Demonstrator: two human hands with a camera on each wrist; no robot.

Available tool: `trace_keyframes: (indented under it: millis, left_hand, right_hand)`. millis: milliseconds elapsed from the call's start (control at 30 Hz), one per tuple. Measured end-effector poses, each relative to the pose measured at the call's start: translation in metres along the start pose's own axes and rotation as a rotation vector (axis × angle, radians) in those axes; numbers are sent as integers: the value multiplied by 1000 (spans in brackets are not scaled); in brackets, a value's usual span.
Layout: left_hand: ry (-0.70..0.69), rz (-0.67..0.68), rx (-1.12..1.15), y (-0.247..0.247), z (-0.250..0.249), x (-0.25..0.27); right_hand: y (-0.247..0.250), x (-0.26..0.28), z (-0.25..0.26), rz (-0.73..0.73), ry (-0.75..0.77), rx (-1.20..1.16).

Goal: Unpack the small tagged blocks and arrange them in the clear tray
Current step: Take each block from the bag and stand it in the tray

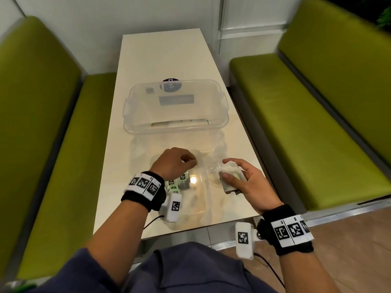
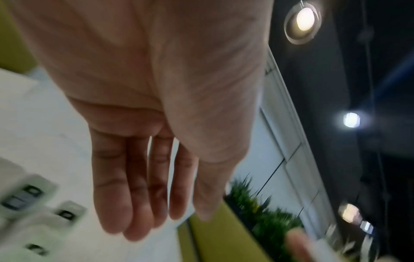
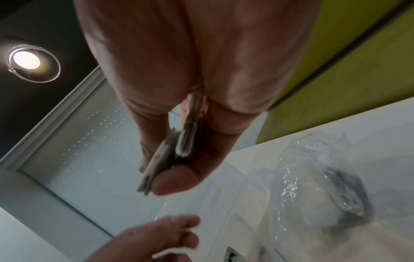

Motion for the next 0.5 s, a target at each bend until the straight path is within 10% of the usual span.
trace_keyframes:
  millis: [167, 500]
  left_hand:
    - [-94, 210, 373, -12, -45, 31]
    - [-134, 157, 482, -9, -51, 44]
  right_hand:
    - [-10, -2, 4, 12, 1, 25]
    - [-23, -1, 9, 11, -4, -68]
Point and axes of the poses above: each hand's wrist, its own x-axis away from the middle knuckle, its own y-axis out of the back of the hand, z = x × y, the point moved 7 cm from there along -x, towards the middle knuckle, and after that the axes turned 1 degree about z, right-handed, at the moved point
